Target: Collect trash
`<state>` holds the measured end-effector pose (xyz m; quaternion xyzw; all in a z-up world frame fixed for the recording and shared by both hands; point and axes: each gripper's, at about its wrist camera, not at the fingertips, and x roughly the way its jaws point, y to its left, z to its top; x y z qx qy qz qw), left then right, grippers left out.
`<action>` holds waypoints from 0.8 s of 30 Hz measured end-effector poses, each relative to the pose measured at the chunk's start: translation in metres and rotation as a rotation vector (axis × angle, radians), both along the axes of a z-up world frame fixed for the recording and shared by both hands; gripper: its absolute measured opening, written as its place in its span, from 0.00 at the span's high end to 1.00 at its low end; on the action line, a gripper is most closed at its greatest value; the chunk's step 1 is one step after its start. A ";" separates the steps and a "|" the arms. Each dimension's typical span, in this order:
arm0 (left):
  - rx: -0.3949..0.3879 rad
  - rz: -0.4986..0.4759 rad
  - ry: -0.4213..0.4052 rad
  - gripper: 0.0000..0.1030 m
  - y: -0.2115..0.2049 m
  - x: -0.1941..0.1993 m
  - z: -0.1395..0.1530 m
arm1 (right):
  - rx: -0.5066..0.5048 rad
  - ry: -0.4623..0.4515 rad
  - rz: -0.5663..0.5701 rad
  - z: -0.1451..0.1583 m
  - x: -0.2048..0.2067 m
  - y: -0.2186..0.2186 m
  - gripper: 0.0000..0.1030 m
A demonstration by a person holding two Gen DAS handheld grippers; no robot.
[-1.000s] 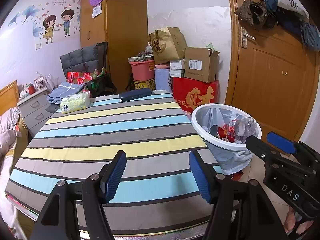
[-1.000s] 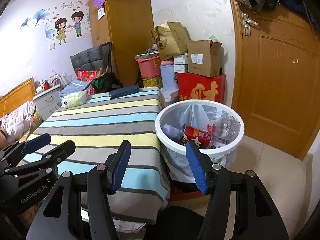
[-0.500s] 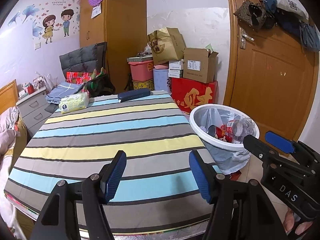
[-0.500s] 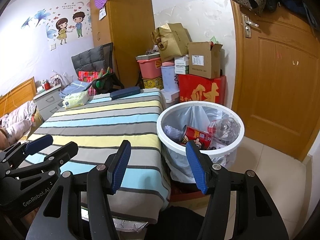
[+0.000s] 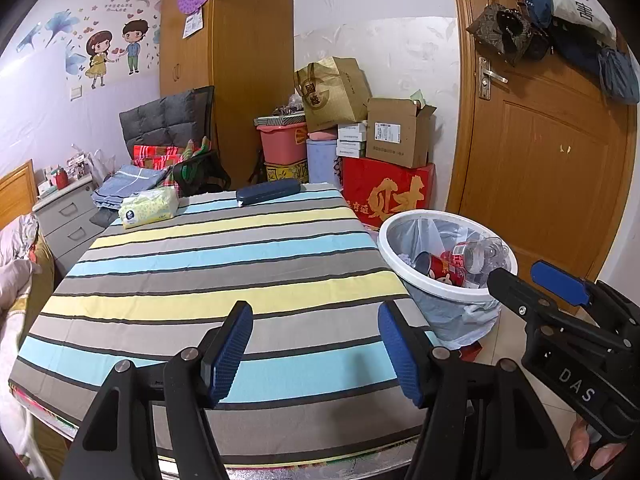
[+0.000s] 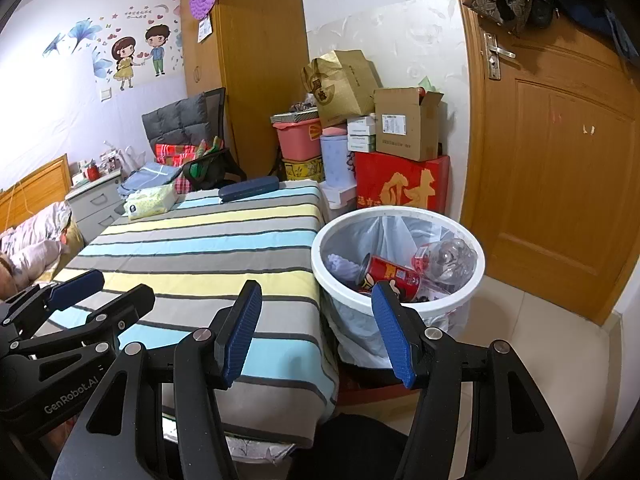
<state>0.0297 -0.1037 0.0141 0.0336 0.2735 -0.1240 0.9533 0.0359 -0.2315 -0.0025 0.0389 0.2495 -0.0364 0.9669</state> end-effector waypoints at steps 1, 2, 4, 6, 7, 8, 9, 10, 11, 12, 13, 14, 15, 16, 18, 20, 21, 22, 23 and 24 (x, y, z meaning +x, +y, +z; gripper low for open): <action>0.000 0.000 0.002 0.37 0.000 0.000 0.000 | -0.001 -0.001 0.000 0.000 0.000 0.000 0.43; -0.002 0.002 0.001 0.37 0.000 -0.001 0.000 | -0.001 0.000 0.000 0.000 0.000 0.000 0.43; -0.004 0.003 0.000 0.37 0.001 -0.001 0.002 | -0.001 0.000 -0.001 0.000 0.000 0.000 0.43; -0.005 0.003 -0.003 0.37 0.001 -0.002 0.002 | 0.001 -0.001 0.001 0.000 -0.001 0.000 0.43; -0.005 0.004 -0.004 0.37 0.001 -0.002 0.003 | 0.000 -0.001 0.002 0.000 -0.001 0.000 0.43; -0.006 0.005 -0.003 0.37 0.001 -0.002 0.003 | -0.002 -0.002 0.001 0.001 -0.001 -0.001 0.43; -0.007 0.004 -0.003 0.37 0.002 -0.002 0.003 | -0.001 -0.002 0.002 0.001 -0.001 0.000 0.43; -0.006 0.006 -0.003 0.37 0.002 -0.002 0.003 | -0.001 -0.002 0.003 0.001 -0.001 0.000 0.43; -0.007 0.007 -0.002 0.37 0.002 -0.002 0.002 | -0.001 -0.001 0.003 0.001 0.000 0.000 0.43; -0.008 0.007 -0.002 0.37 0.003 -0.002 0.002 | -0.002 -0.002 0.004 0.002 -0.001 0.000 0.43; -0.007 0.008 -0.002 0.37 0.003 -0.002 0.002 | -0.003 -0.002 0.004 0.002 -0.001 -0.001 0.43; -0.008 0.008 -0.002 0.37 0.003 -0.002 0.002 | -0.004 -0.002 0.005 0.002 0.000 0.000 0.43; -0.009 0.009 -0.002 0.37 0.003 -0.002 0.002 | -0.002 -0.002 0.003 0.001 0.000 0.001 0.43; -0.009 0.007 -0.003 0.37 0.003 -0.003 0.002 | -0.002 -0.002 0.003 0.001 -0.001 0.001 0.43; -0.008 0.009 -0.002 0.37 0.003 -0.002 0.002 | -0.002 -0.001 0.004 0.001 0.000 0.001 0.43; -0.008 0.007 -0.002 0.37 0.003 -0.003 0.002 | -0.003 -0.003 0.003 0.001 -0.001 0.001 0.43; -0.008 0.008 -0.002 0.37 0.003 -0.003 0.002 | -0.003 -0.002 0.004 0.002 0.000 0.001 0.43; -0.008 0.007 -0.002 0.37 0.003 -0.003 0.002 | -0.003 -0.002 0.002 0.001 -0.001 0.001 0.43; -0.009 0.006 -0.002 0.37 0.003 -0.003 0.002 | -0.003 -0.002 0.003 0.001 -0.001 0.001 0.43; -0.009 0.007 -0.002 0.37 0.003 -0.003 0.002 | -0.002 -0.002 0.003 0.001 0.000 0.001 0.43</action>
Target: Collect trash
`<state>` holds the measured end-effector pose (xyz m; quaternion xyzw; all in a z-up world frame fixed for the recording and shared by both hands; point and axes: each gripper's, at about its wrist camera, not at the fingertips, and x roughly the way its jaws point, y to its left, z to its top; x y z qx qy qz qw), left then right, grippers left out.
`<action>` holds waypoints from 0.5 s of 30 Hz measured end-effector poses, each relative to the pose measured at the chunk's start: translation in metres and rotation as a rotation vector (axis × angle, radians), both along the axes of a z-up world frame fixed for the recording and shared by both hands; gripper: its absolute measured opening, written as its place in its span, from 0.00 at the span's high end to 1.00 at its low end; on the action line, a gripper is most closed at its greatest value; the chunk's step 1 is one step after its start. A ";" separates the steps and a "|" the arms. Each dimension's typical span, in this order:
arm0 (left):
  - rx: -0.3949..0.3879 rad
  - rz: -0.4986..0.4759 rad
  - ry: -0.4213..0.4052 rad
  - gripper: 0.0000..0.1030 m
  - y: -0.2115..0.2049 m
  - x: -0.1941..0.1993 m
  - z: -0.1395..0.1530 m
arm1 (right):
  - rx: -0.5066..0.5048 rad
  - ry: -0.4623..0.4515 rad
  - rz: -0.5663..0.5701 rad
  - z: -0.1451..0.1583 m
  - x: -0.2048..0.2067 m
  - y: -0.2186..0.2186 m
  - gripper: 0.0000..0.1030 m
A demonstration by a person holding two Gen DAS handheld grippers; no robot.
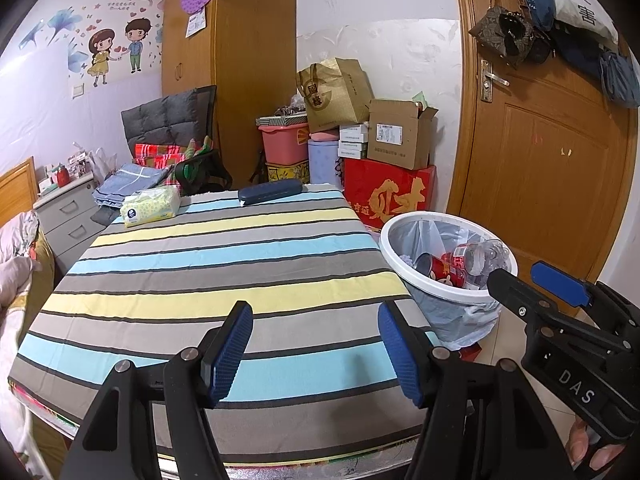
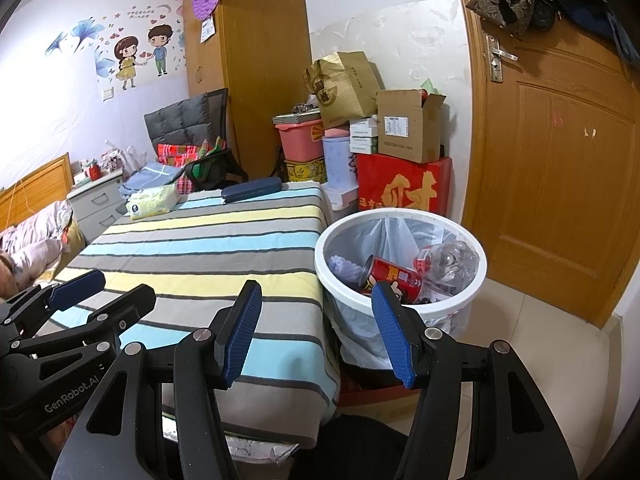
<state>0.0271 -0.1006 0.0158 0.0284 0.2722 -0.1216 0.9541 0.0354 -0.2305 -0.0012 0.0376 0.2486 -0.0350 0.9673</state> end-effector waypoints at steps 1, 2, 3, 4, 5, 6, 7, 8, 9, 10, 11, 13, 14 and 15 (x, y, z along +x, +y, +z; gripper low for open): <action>0.000 0.000 0.000 0.37 0.000 0.000 0.000 | -0.001 0.001 -0.001 0.000 0.000 0.000 0.43; 0.000 0.000 0.000 0.37 0.000 0.000 0.000 | -0.001 0.001 0.000 0.000 0.000 0.000 0.43; 0.000 0.000 0.000 0.37 0.000 0.000 0.000 | -0.002 0.001 0.000 0.000 0.000 0.000 0.43; 0.000 0.000 0.000 0.37 0.000 0.000 0.000 | -0.002 0.001 0.000 0.000 0.000 0.000 0.43; 0.000 0.001 0.000 0.37 0.000 0.000 0.000 | -0.001 0.000 0.000 0.000 0.000 0.000 0.43; 0.000 0.002 0.000 0.37 0.000 0.000 0.000 | -0.001 0.000 0.000 0.000 0.000 0.001 0.43; 0.001 0.000 0.000 0.37 0.000 0.000 0.000 | -0.002 0.000 0.000 0.000 0.000 0.001 0.43; 0.000 0.000 0.001 0.37 0.001 0.000 0.000 | -0.003 0.000 0.000 0.000 0.000 0.001 0.43; 0.000 0.001 0.000 0.37 0.000 0.000 0.000 | -0.002 0.001 0.000 0.000 0.000 0.001 0.43; 0.000 0.001 0.000 0.37 0.001 0.000 0.000 | -0.001 0.000 0.000 0.000 0.000 0.001 0.43; 0.001 0.002 0.000 0.37 0.000 0.001 0.000 | -0.002 0.001 0.000 0.000 0.000 0.001 0.43; 0.000 0.000 0.000 0.37 0.000 0.000 0.000 | -0.002 0.000 0.000 0.000 0.000 0.001 0.43; 0.000 0.001 0.000 0.37 0.001 0.000 0.000 | -0.001 0.000 0.000 0.000 0.000 0.001 0.43; 0.000 0.001 0.000 0.37 0.001 0.000 0.000 | -0.002 0.000 0.000 0.000 0.000 0.001 0.43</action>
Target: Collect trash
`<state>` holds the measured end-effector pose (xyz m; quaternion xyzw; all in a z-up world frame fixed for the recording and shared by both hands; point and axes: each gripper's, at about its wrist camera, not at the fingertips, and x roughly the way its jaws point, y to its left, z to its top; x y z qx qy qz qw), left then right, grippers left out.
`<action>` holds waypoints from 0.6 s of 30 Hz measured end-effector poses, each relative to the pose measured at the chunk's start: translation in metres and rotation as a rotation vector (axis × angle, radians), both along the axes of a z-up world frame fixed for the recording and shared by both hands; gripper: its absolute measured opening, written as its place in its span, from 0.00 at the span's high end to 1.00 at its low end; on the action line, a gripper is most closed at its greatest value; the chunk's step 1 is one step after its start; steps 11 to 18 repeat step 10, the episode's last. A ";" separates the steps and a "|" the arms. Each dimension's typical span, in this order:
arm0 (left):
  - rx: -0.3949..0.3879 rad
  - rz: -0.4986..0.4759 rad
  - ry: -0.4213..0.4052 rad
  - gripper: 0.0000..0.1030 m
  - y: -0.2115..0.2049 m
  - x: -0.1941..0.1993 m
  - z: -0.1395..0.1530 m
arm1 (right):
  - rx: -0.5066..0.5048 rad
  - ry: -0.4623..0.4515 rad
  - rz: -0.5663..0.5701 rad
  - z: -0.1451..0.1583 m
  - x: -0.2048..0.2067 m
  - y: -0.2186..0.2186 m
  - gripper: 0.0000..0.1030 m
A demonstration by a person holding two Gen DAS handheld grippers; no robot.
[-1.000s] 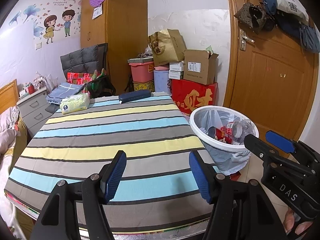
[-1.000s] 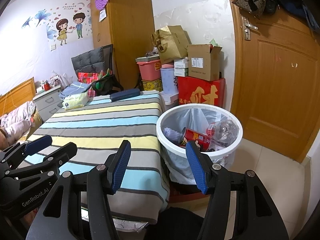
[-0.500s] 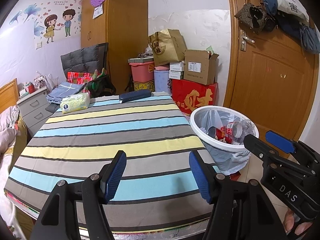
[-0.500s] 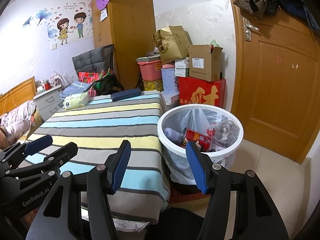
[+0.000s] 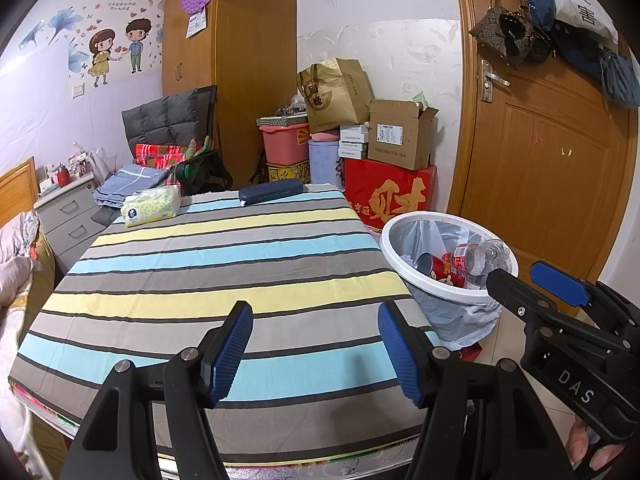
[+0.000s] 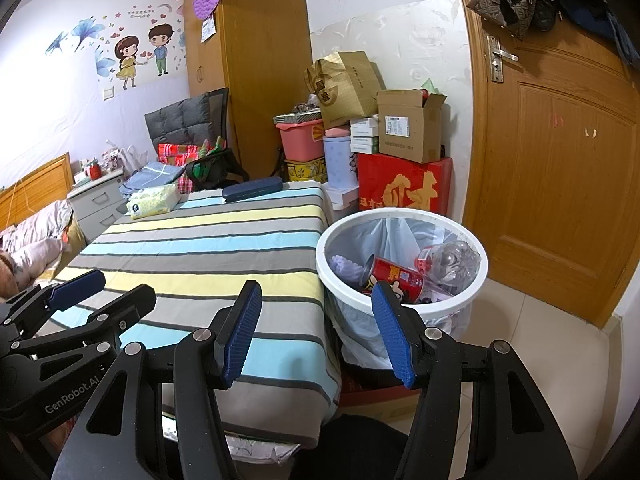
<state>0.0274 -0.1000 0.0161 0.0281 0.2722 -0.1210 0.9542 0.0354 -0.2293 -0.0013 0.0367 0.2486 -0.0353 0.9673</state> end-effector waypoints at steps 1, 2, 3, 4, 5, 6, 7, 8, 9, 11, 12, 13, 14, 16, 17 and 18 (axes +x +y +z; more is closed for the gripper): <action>-0.002 0.000 0.002 0.37 0.000 0.000 0.000 | 0.000 0.000 0.000 0.000 0.000 0.000 0.43; -0.005 0.001 0.004 0.37 0.000 0.000 0.000 | 0.000 0.001 0.000 0.000 0.000 0.000 0.43; -0.005 0.002 0.003 0.37 0.001 0.000 0.000 | -0.001 0.001 0.000 0.000 0.000 0.000 0.43; -0.002 0.005 0.001 0.37 0.001 0.000 0.000 | 0.000 0.000 0.000 0.000 0.000 0.000 0.43; -0.002 0.006 0.000 0.37 0.001 0.000 0.000 | 0.001 0.000 0.001 0.000 0.000 0.000 0.43; -0.003 0.006 0.000 0.37 0.001 0.000 0.000 | 0.000 -0.001 0.001 0.000 0.000 0.001 0.43; -0.002 0.007 0.000 0.37 0.001 0.000 0.000 | 0.001 -0.001 0.002 -0.001 0.000 0.001 0.43; -0.002 0.007 0.002 0.37 0.001 0.000 0.000 | 0.001 -0.001 0.002 -0.001 0.000 0.001 0.43; -0.003 0.008 0.003 0.37 0.001 0.000 0.000 | 0.000 -0.002 0.002 -0.001 0.000 0.001 0.43; -0.003 0.007 0.003 0.37 0.001 0.000 0.001 | 0.000 -0.001 0.001 -0.001 0.000 0.001 0.43; -0.003 0.007 0.003 0.37 0.001 0.000 0.001 | 0.000 -0.001 0.001 -0.001 0.000 0.001 0.43; -0.003 0.007 0.003 0.37 0.001 0.000 0.001 | 0.000 -0.001 0.001 -0.001 0.000 0.001 0.43; -0.003 0.007 0.003 0.37 0.001 0.000 0.001 | 0.000 -0.001 0.001 -0.001 0.000 0.001 0.43; -0.003 0.007 0.003 0.37 0.001 0.000 0.001 | 0.000 -0.001 0.001 -0.001 0.000 0.001 0.43; -0.003 0.007 0.003 0.37 0.001 0.000 0.001 | 0.000 -0.001 0.001 -0.001 0.000 0.001 0.43; -0.003 0.007 0.003 0.37 0.001 0.000 0.001 | 0.000 -0.001 0.001 -0.001 0.000 0.001 0.43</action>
